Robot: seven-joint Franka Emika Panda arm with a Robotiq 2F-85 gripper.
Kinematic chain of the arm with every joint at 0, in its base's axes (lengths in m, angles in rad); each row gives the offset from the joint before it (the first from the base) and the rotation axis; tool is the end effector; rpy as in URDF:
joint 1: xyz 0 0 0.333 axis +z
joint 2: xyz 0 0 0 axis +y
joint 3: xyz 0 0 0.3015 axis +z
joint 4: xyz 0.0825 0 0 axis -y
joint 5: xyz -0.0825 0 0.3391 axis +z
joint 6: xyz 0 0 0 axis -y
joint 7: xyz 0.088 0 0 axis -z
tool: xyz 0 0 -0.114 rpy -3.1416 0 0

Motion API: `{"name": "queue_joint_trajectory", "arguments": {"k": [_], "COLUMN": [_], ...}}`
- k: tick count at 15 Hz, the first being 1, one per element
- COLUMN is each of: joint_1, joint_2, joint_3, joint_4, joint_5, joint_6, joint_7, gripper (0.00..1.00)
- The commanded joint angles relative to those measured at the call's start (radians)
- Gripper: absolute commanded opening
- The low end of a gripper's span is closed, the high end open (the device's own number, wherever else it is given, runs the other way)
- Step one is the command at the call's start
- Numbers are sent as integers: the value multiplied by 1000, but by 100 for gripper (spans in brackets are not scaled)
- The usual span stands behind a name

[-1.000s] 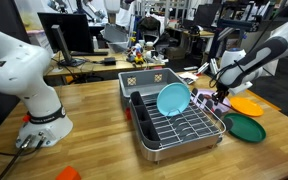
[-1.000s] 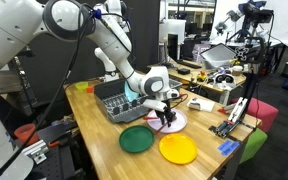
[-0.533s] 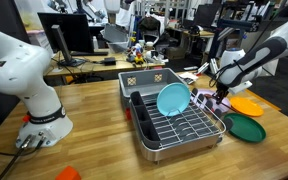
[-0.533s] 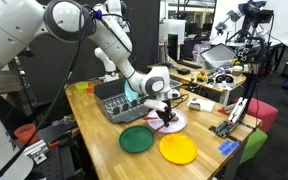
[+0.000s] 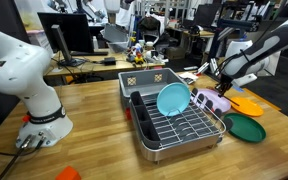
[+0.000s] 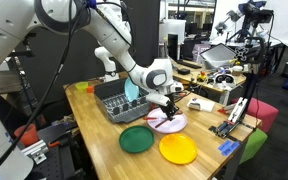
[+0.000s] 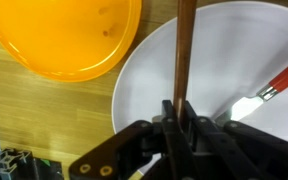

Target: Move the wooden spoon to the yellow plate

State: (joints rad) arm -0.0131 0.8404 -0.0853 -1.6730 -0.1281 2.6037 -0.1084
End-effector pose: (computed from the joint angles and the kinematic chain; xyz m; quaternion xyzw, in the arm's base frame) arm 0.6415 -0.0550 0.1425 0.9940 0.0739 0.0381 0.0706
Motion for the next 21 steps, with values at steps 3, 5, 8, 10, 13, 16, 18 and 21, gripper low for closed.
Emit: {"name": "queue_joint_trajectory", "arguments": {"k": [3, 5, 8, 10, 13, 16, 18, 21], "joint_1": [-80, -100, -94, -82, -69, -63, -72, -91], "joint_2": [-200, -262, -341, -384, -419, -420, -415, -409], "joint_3": [53, 60, 32, 8, -29, -54, -45, -16], "joint_4": [-268, -370, -505, -580, -654, -677, -672, -658], "joint_5": [99, 154, 188, 186, 179, 178, 189, 210], "joint_6": [148, 217, 334, 400, 452, 452, 421, 384], "joint_7": [22, 43, 90, 127, 170, 198, 208, 217], "gripper": [3, 3, 3, 3, 3, 3, 3, 3]}}
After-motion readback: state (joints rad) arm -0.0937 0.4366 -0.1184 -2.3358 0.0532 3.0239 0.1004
